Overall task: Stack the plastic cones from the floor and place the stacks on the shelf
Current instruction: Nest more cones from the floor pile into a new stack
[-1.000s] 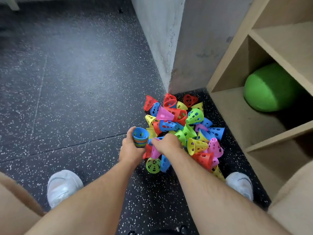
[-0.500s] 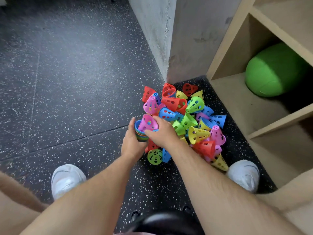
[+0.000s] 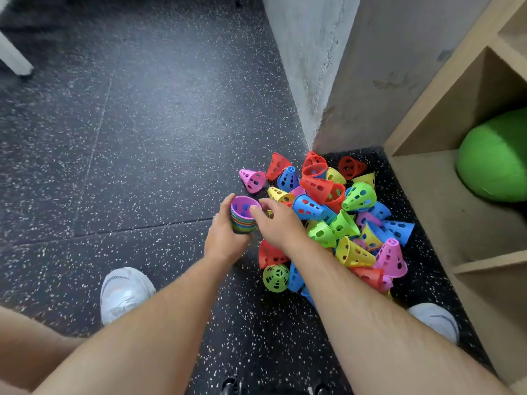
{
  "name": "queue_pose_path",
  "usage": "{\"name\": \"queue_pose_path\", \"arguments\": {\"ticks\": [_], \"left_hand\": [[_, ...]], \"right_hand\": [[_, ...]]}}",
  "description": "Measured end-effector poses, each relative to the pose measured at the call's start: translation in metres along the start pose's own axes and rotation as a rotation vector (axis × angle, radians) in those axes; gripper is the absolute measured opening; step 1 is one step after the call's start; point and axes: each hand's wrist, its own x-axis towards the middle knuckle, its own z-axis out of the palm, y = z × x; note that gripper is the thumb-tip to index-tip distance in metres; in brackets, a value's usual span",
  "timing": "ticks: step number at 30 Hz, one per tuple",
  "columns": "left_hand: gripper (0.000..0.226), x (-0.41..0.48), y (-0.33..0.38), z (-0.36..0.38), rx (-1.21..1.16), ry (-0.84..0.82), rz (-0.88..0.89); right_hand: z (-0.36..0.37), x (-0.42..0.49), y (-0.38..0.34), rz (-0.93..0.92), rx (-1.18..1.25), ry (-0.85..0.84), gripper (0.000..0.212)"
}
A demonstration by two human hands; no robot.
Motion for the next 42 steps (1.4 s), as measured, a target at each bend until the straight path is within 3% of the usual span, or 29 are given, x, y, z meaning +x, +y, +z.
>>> {"name": "queue_pose_path", "arguments": {"ticks": [4, 9, 21, 25, 28, 31, 35, 42], "left_hand": [[0.097, 0.021, 0.006, -0.006, 0.004, 0.055, -0.035], [0.098, 0.042, 0.005, -0.011, 0.016, 0.026, -0.028], [0.09, 0.073, 0.004, -0.007, 0.029, -0.04, -0.004], [0.088, 0.081, 0.011, -0.003, 0.025, -0.012, 0.001], [0.089, 0.09, 0.019, 0.0, 0.016, -0.018, 0.011], [0.092, 0.099, 0.027, 0.004, 0.002, -0.039, 0.025], [0.088, 0.109, 0.039, 0.009, -0.048, -0.05, 0.04], [0.086, 0.128, 0.055, 0.011, -0.057, -0.062, 0.066]], "right_hand": [[0.0, 0.037, -0.005, -0.036, -0.064, 0.042, 0.038], [0.002, 0.086, -0.011, 0.018, -0.151, -0.035, 0.042], [0.006, 0.144, -0.026, 0.146, 0.058, -0.151, 0.042], [0.003, 0.155, -0.026, 0.133, 0.113, -0.036, 0.031], [-0.006, 0.16, -0.027, -0.015, 0.054, 0.165, 0.019], [-0.022, 0.162, -0.028, -0.183, 0.047, 0.323, 0.027], [-0.044, 0.16, -0.026, -0.274, 0.094, 0.412, 0.04], [-0.053, 0.149, -0.015, -0.48, 0.041, 0.513, 0.018]]}}
